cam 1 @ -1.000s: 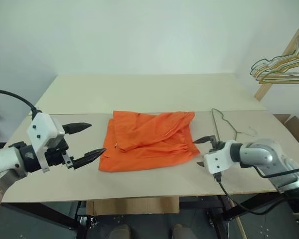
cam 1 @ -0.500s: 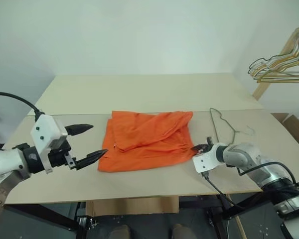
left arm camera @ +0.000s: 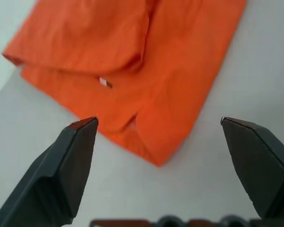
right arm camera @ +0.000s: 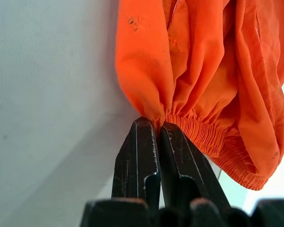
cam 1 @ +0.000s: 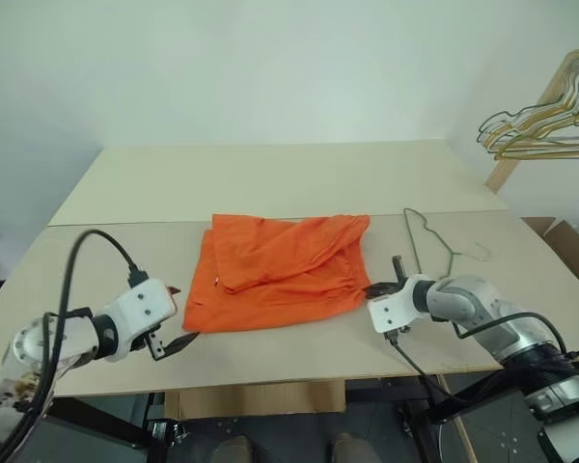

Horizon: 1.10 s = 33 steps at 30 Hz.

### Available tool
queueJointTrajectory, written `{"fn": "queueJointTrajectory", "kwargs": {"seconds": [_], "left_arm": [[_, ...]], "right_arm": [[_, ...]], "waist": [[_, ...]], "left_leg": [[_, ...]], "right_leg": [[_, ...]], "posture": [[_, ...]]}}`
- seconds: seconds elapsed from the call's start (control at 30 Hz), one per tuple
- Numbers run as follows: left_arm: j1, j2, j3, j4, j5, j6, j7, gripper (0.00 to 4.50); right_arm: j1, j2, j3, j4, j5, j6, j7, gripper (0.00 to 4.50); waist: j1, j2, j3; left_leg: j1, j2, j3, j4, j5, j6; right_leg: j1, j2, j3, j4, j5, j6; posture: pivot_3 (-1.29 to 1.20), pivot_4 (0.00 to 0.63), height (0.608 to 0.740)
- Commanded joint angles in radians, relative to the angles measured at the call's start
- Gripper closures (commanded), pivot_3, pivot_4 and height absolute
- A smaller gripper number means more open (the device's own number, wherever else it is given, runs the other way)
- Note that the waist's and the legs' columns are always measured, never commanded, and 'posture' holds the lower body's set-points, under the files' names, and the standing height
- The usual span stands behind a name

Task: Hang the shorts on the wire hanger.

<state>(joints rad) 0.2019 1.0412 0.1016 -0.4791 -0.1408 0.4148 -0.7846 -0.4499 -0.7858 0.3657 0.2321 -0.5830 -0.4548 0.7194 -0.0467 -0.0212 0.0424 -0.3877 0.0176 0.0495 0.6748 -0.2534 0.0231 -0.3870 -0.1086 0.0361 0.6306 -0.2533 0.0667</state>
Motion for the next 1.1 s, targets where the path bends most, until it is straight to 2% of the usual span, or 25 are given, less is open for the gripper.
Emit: {"fn": "queueJointTrajectory", "kwargs": {"seconds": [0.03, 0.3, 0.33, 0.4, 0.47, 0.5, 0.73, 0.8, 0.9, 0.97, 1.1], "left_arm": [[-0.033, 0.039, -0.095, 0.079, 0.163, -0.163, 0.000, 0.00], [-0.244, -0.074, -0.285, 0.277, 0.371, -0.281, 0.039, 0.00], [-0.270, -0.084, -0.304, 0.304, 0.397, -0.299, 0.038, 0.18], [-0.320, -0.096, -0.341, 0.361, 0.441, -0.335, 0.032, 0.60], [-0.355, -0.112, -0.360, 0.408, 0.470, -0.358, 0.032, 1.32], [-0.370, -0.119, -0.366, 0.430, 0.476, -0.369, 0.030, 1.52], [-0.442, -0.170, -0.365, 0.528, 0.485, -0.412, 0.029, 3.92], [-0.457, -0.172, -0.357, 0.541, 0.479, -0.426, 0.019, 4.47], [-0.461, -0.127, -0.336, 0.537, 0.417, -0.488, -0.069, 4.47], [-0.441, -0.054, -0.322, 0.504, 0.341, -0.543, -0.196, 4.47], [-0.360, 0.125, -0.225, 0.431, 0.168, -0.632, -0.389, 4.47]], "right_arm": [[-0.018, 0.007, -0.024, -0.038, 0.022, 0.010, -0.009, 4.48], [-0.009, -0.001, -0.024, -0.070, 0.058, -0.004, 0.020, 4.48], [-0.009, -0.002, -0.025, -0.071, 0.065, -0.004, 0.025, 4.49], [-0.007, -0.003, -0.026, -0.079, 0.070, -0.001, 0.030, 4.50], [-0.004, -0.004, -0.027, -0.084, 0.075, 0.000, 0.034, 4.50], [-0.002, -0.004, -0.028, -0.088, 0.078, 0.002, 0.037, 4.50], [0.009, -0.004, -0.036, -0.107, 0.086, 0.018, 0.040, 4.50], [0.010, -0.007, -0.040, -0.110, 0.091, 0.020, 0.043, 4.50], [0.015, -0.023, -0.050, -0.120, 0.105, 0.012, 0.050, 4.50], [0.017, -0.042, -0.056, -0.125, 0.132, -0.014, 0.059, 4.50], [0.058, -0.176, -0.044, -0.172, 0.364, -0.198, 0.206, 4.50]], "waist": [[0.001, 0.000, 0.000], [0.006, 0.002, -0.001], [0.007, 0.002, -0.001], [0.005, 0.003, -0.002], [0.003, 0.004, -0.002], [0.002, 0.004, -0.002], [0.000, 0.004, -0.003], [-0.002, 0.004, -0.003], [-0.006, 0.004, -0.003], [-0.014, 0.004, -0.002], [-0.027, 0.004, -0.002]], "left_leg": [[0.000, 0.000, 0.000, 0.000, 0.000, 0.000], [0.000, 0.000, 0.001, 0.000, 0.000, 0.000], [0.001, 0.000, 0.001, 0.000, 0.000, 0.000], [0.001, 0.000, 0.001, 0.000, 0.000, 0.000], [0.001, 0.000, 0.001, 0.000, 0.000, 0.000], [0.001, 0.000, 0.001, 0.000, 0.000, 0.000], [0.001, 0.000, 0.001, 0.001, 0.000, 0.000], [0.001, 0.000, 0.001, 0.001, 0.000, 0.000], [0.000, 0.000, 0.001, 0.001, 0.000, 0.000], [0.000, 0.000, 0.001, 0.001, 0.000, 0.000], [-0.002, 0.002, 0.001, 0.001, -0.001, 0.002]], "right_leg": [[0.000, 0.000, 0.000, 0.000, 0.000, 0.000], [0.001, 0.000, -0.001, 0.001, 0.000, 0.000], [0.001, 0.000, 0.000, 0.001, 0.000, 0.000], [0.001, 0.000, 0.000, 0.001, 0.000, 0.000], [0.001, 0.000, 0.000, 0.001, 0.000, 0.000], [0.001, 0.000, 0.000, 0.002, 0.000, 0.000], [0.001, 0.000, 0.000, 0.002, 0.000, 0.000], [0.001, 0.000, 0.000, 0.002, 0.000, 0.000], [0.000, 0.000, 0.000, 0.002, 0.000, 0.000], [0.000, 0.000, 0.000, 0.002, 0.000, 0.000], [-0.002, 0.000, 0.000, 0.000, 0.000, 0.000]], "posture": [[-0.05, 0.010, 0.740], [-0.06, 0.009, 0.740], [-0.06, 0.009, 0.740], [-0.06, 0.009, 0.740], [-0.06, 0.010, 0.740], [-0.07, 0.010, 0.740], [-0.08, 0.010, 0.740], [-0.09, 0.011, 0.740], [-0.09, 0.010, 0.740], [-0.10, 0.011, 0.740], [-0.10, 0.015, 0.740]]}}
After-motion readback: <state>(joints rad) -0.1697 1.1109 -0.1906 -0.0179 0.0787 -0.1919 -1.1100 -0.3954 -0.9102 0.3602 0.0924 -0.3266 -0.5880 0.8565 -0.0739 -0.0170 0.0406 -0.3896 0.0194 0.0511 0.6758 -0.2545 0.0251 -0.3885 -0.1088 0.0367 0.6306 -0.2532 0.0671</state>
